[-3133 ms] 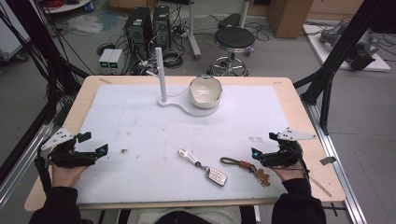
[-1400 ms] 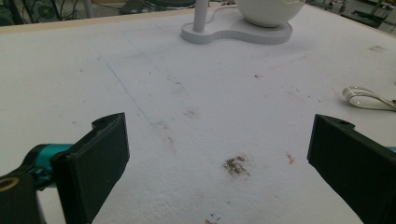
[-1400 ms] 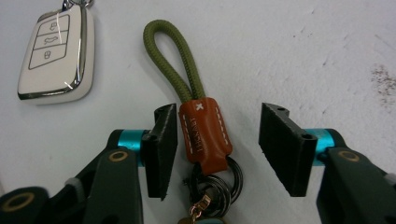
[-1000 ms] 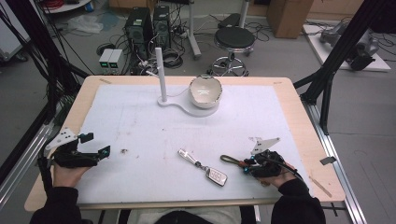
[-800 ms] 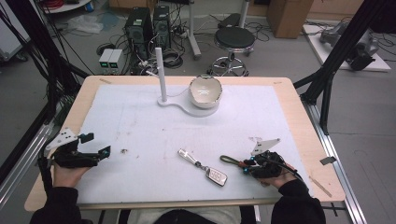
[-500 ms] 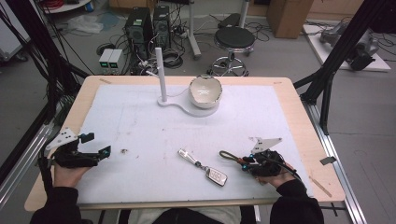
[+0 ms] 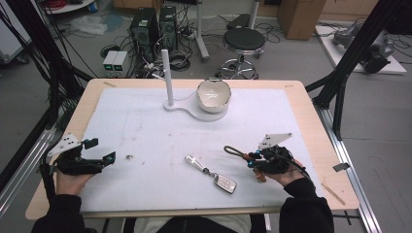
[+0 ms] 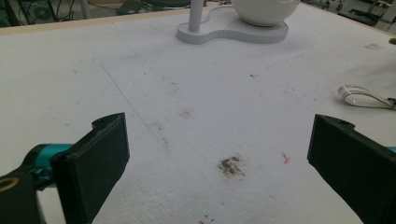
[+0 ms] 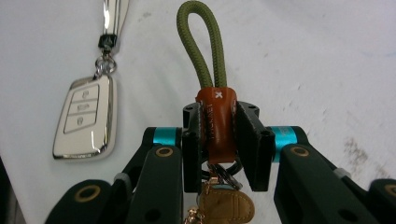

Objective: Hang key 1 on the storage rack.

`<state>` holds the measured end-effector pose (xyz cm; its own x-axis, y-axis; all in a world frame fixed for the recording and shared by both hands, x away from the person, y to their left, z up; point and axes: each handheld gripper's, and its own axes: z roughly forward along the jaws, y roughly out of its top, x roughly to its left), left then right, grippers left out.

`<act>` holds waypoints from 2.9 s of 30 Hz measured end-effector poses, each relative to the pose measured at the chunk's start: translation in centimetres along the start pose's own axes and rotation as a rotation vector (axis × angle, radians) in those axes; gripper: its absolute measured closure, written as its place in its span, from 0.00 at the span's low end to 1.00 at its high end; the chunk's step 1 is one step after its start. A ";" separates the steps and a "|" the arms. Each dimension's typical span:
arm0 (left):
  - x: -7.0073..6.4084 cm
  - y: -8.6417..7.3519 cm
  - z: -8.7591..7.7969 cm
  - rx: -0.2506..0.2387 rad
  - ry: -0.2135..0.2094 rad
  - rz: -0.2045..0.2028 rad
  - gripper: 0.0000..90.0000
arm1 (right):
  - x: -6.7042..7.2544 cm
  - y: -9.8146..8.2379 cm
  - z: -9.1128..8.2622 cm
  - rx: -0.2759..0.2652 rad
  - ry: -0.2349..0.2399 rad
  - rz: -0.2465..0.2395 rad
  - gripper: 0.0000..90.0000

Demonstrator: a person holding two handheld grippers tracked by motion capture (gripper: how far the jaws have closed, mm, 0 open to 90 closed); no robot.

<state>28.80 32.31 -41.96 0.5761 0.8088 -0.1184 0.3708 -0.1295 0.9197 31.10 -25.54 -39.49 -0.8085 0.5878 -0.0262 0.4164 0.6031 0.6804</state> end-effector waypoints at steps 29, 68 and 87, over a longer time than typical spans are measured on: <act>0.1 0.0 0.1 -0.009 -0.012 -0.005 0.07 | -2.3 11.0 -2.8 -0.024 0.039 -0.098 0.80; 0.3 0.0 0.3 -0.016 -0.013 -0.008 0.07 | -3.4 22.8 -0.8 -0.005 0.065 -0.164 0.80; 0.4 -0.1 0.5 -0.013 -0.029 -0.011 0.07 | -3.1 27.8 1.8 0.015 0.072 -0.187 0.80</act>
<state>29.38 32.33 -42.26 0.5931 0.7931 -0.1390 0.3677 -0.1131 0.9230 45.93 -9.69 -21.81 -0.8998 0.4250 -0.0985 0.2616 0.7064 0.6577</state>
